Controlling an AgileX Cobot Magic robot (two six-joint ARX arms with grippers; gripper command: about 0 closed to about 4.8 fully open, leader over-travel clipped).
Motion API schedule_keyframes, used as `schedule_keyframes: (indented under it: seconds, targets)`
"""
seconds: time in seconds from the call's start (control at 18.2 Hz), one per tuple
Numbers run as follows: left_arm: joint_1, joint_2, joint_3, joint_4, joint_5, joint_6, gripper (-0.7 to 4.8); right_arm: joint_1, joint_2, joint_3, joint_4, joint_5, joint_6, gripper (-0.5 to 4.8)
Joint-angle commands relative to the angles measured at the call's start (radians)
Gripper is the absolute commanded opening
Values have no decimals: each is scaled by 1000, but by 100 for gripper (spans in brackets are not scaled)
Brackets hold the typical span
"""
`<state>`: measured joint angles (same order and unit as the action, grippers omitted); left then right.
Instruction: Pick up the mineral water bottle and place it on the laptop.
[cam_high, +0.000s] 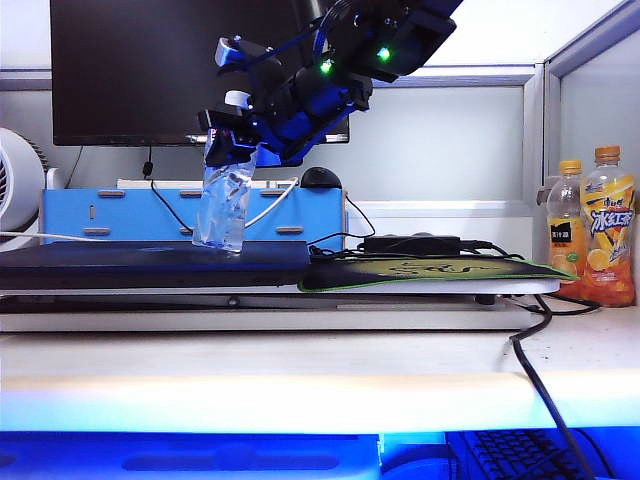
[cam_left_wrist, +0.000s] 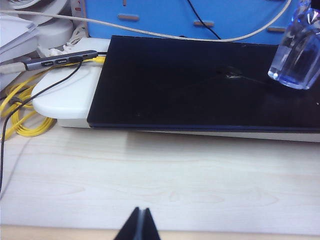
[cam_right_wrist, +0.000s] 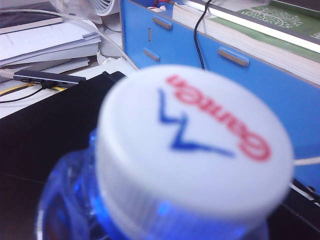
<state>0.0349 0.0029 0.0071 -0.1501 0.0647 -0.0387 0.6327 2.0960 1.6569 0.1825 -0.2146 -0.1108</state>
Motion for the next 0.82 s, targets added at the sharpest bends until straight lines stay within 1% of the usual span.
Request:
schedule_keyframes:
  seconds: [0.05,0.27,0.6,0.71,0.82]
  targets:
    - [0,-2,0,-2,3,1,-2,4,-6,12,31,-76,2,479]
    - [0,-2,0,-2,3,2,-2,15,-18,25,32,-80,2,479]
    - [0,-2,0,-2,3,1,-2,15,-143,49,35,-69,-1,479]
    - [0,-2,0,-2,3,2,-2,15,-226,49,26,-38,-2,479]
    - [0,-2,0,-2,3,2,-2,15,-330,49,27,18,-1,479]
